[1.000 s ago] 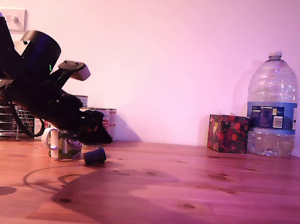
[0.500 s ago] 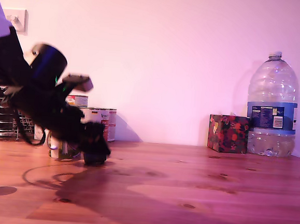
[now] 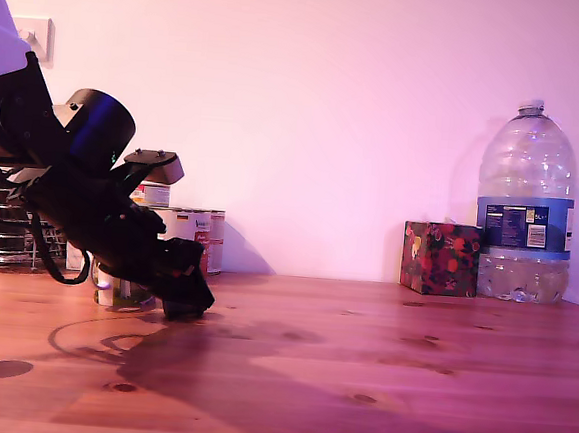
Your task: Pick up the coffee capsules from the table one by one and drop them inside the nearest coffee cup
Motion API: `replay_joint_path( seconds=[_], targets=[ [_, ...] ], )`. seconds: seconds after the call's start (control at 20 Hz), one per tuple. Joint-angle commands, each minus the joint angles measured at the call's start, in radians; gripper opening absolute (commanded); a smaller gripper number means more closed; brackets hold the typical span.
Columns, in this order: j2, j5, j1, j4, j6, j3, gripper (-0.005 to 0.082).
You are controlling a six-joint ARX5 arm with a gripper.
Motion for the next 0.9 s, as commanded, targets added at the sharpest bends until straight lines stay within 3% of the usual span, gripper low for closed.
replay_joint_path(
  seconds=[0.0,0.45,0.65,0.85],
  targets=[
    [0.037,0.002,-0.008,-0.007,-0.011,-0.003,0.0545],
    [0.037,0.02,-0.023,-0.048,-0.025,-0.003,0.0531],
    [0.049,0.02,-0.023,-0.033,-0.029,-0.003,0.0432],
    [0.05,0.021,-0.027,-0.033,-0.029,-0.003,0.0228]
  ],
)
